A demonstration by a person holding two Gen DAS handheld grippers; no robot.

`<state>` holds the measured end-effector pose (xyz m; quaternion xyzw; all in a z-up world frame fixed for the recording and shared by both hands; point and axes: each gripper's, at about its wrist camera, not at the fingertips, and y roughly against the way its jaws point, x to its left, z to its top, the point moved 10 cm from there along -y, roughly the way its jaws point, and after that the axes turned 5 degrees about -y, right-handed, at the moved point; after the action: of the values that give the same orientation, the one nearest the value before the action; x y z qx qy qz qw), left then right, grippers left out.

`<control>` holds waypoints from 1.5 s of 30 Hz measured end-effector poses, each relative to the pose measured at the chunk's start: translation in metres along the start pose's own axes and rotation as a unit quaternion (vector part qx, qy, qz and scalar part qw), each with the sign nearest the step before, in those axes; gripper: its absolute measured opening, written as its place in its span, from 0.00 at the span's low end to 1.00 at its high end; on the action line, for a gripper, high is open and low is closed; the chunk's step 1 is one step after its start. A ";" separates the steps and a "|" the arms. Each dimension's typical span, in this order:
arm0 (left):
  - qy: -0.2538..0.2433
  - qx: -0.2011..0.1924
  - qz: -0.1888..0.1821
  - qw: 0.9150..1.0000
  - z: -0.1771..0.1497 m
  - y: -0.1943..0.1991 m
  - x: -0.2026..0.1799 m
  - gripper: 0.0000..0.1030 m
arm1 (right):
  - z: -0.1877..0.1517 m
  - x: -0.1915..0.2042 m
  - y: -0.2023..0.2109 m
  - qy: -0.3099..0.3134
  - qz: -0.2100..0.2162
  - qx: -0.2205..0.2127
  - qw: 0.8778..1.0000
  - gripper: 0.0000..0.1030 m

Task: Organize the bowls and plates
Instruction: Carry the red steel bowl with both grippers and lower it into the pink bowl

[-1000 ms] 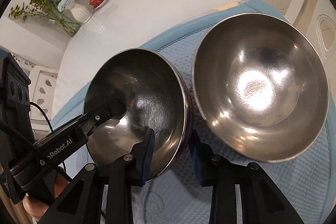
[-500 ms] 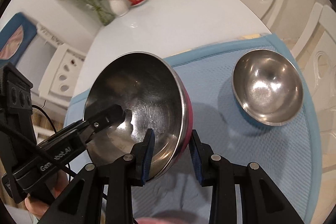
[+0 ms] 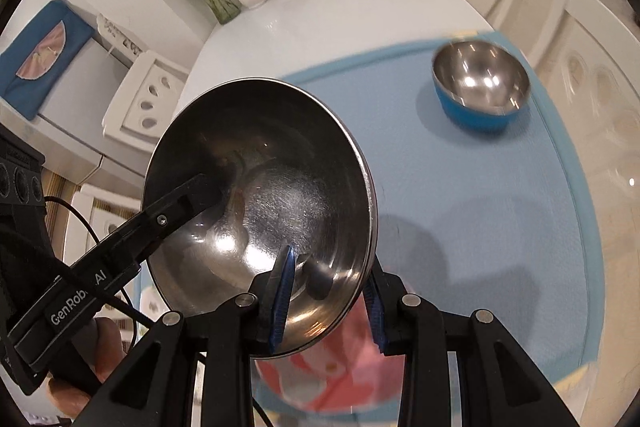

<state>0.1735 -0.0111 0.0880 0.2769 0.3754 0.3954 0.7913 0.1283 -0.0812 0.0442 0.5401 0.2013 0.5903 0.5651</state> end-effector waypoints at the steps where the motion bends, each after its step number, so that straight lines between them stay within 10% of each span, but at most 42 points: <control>1: 0.007 -0.002 0.002 1.000 -0.008 0.003 -0.002 0.15 | -0.007 -0.002 0.001 -0.004 -0.001 0.003 1.000 0.31; 17: 0.000 0.073 0.016 0.997 -0.102 -0.013 -0.020 0.15 | -0.083 -0.038 0.001 -0.034 -0.044 0.046 0.997 0.32; 45: -0.027 0.122 0.039 0.991 -0.115 -0.032 -0.016 0.23 | -0.089 -0.053 -0.021 -0.052 -0.054 0.071 0.995 0.32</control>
<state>0.0867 -0.0253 0.0057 0.3960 0.3882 0.3693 0.7457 0.0489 -0.0887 -0.0250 0.5972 0.2425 0.5142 0.5659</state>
